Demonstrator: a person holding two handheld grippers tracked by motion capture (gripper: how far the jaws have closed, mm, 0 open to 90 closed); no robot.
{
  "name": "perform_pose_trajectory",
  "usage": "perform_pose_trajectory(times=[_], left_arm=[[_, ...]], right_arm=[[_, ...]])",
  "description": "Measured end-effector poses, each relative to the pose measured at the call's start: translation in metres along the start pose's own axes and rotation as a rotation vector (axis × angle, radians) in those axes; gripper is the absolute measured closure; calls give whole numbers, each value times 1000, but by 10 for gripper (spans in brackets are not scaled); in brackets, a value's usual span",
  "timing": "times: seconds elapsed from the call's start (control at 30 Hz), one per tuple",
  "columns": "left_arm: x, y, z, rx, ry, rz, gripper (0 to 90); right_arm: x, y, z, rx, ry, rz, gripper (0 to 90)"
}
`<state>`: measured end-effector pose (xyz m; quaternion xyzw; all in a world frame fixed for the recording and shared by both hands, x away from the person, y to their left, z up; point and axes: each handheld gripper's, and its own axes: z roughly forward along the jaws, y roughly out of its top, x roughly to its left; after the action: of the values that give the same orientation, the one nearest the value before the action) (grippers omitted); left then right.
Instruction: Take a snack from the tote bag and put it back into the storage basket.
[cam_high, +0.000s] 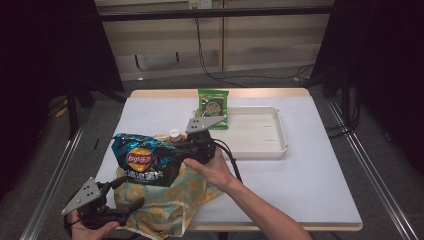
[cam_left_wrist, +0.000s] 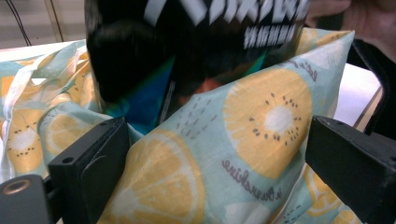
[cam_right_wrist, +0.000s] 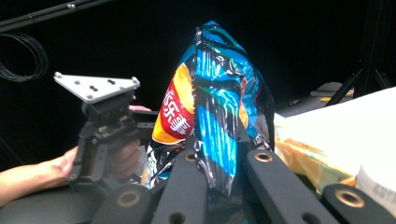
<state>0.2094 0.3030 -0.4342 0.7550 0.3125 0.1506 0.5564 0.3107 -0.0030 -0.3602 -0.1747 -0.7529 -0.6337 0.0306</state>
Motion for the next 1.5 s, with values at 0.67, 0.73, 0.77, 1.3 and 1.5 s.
perform_pose_trajectory(times=[0.67,0.73,0.77,1.3,1.5], left_arm=[[0,-1,3,11,0,-2,63],[-1,-1,3,14,-3,-1,63],[0,-1,3,15,-3,-1,63],[0,-1,3,15,-5,-1,63],[0,-1,3,17,-14,0,63]], right_arm=[[5,45,-26,-87,-12,-51,896],[7,51,-29,-102,-14,-58,895],[7,52,-30,-104,-16,-62,896],[12,82,-43,-141,-33,-86,896],[16,82,-56,-154,-40,-88,896]])
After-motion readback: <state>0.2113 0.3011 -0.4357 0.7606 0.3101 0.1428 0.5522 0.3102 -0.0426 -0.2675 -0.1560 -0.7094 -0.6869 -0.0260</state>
